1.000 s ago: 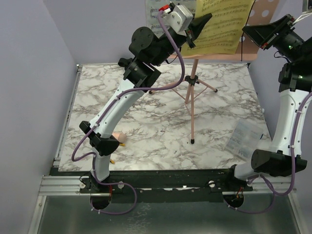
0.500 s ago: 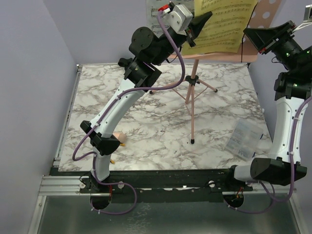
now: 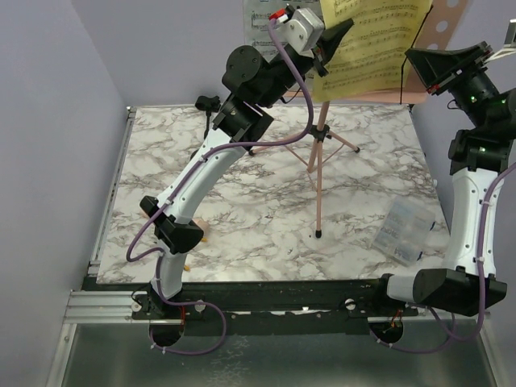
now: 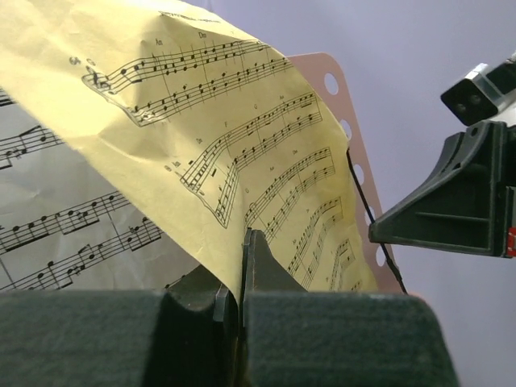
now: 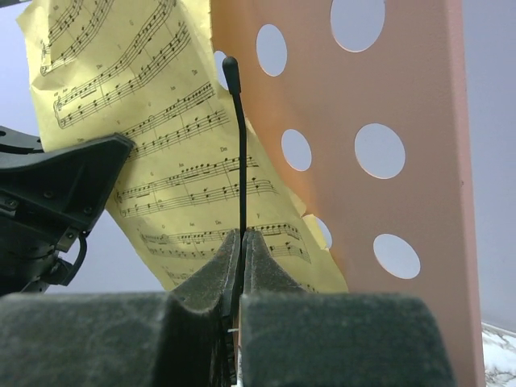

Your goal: Set up the instrument practice props

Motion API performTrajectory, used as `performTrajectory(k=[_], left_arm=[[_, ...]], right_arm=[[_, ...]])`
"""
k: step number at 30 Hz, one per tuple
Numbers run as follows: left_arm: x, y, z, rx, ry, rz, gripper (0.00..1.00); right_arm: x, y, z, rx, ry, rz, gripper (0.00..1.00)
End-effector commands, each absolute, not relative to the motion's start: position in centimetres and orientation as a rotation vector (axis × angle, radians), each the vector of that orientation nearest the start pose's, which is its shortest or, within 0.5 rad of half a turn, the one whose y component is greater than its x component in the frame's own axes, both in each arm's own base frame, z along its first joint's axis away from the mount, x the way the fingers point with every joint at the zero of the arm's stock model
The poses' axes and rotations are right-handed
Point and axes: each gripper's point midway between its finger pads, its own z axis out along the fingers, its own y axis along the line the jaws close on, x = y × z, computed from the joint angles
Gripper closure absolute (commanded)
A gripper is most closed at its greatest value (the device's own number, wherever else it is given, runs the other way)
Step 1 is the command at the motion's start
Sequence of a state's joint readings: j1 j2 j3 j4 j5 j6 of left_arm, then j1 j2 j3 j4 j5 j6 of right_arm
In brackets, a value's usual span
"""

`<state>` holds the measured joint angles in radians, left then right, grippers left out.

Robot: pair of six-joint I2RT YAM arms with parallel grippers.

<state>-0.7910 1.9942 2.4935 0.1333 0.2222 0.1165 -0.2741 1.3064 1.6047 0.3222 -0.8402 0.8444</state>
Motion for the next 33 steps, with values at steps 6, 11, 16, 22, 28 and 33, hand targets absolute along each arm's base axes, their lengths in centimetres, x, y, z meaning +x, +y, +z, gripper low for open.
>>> performTrajectory(k=[6, 11, 16, 22, 28, 33], left_arm=[[35.5, -38.9, 65.2, 0.546, 0.741, -0.675, 1.0], [35.2, -40.1, 64.6, 0.618, 0.718, -0.688, 1.0], [34.7, -41.1, 64.3, 0.677, 0.68, -0.705, 1.0], [34.1, -42.4, 63.9, 0.733, 0.621, -0.736, 1.0], [33.8, -43.3, 63.6, 0.763, 0.571, -0.754, 1.0], [33.8, -43.5, 64.1, 0.747, 0.529, -0.761, 1.0]], right_arm=[[33.8, 6.2, 58.6, -0.224, 1.133, 0.88, 0.99], [33.8, 6.6, 58.2, -0.266, 1.135, 0.893, 1.0], [33.6, 7.0, 57.7, -0.325, 1.137, 0.884, 1.0], [33.9, 7.1, 57.2, -0.345, 1.147, 0.888, 0.99], [34.0, 7.2, 57.2, -0.36, 1.155, 0.891, 1.0], [33.8, 7.3, 57.1, -0.374, 1.16, 0.879, 0.99]])
